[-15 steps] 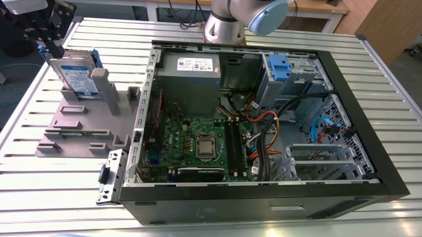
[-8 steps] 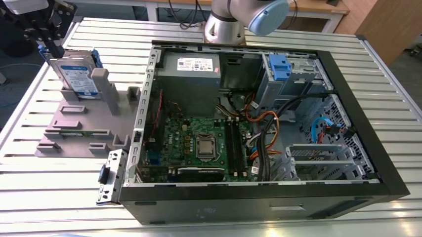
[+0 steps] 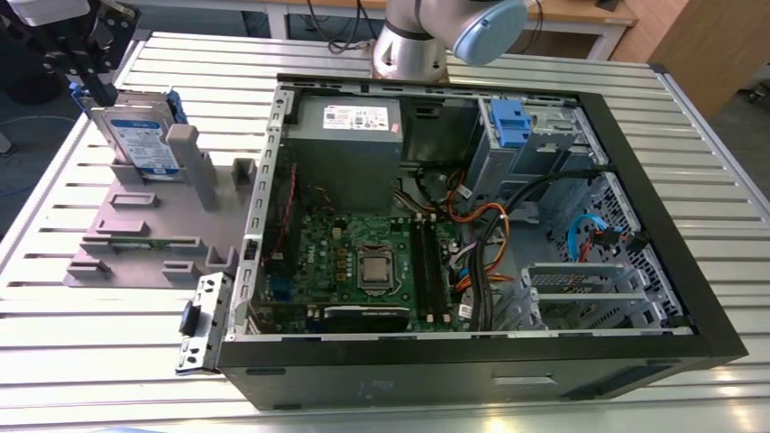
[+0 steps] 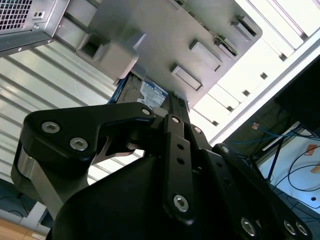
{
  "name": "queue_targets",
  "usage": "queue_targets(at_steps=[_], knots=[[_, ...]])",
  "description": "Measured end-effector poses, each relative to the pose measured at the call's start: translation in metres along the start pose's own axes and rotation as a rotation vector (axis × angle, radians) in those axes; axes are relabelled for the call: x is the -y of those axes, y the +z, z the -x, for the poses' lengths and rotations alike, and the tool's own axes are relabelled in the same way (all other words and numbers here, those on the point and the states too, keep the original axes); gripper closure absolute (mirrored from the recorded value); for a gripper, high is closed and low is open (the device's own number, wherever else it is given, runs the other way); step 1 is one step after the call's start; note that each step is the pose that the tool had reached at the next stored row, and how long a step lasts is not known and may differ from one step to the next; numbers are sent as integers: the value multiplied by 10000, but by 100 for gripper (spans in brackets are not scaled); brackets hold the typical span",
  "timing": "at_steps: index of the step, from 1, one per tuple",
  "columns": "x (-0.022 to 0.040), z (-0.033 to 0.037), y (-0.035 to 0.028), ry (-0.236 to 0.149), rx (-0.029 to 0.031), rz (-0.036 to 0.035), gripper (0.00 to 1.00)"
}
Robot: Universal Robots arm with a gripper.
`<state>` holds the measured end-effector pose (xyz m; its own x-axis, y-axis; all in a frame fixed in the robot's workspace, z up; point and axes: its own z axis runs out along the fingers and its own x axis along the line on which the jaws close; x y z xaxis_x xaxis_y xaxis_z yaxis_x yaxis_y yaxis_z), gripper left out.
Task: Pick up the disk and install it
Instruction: 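Pick up the disk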
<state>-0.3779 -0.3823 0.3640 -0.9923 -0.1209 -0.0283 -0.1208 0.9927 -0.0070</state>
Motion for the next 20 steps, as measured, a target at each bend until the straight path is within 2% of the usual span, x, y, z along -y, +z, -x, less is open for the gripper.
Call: queue_targets(at_steps=[20], knots=[[0,0,0,-270,2,8,89]])
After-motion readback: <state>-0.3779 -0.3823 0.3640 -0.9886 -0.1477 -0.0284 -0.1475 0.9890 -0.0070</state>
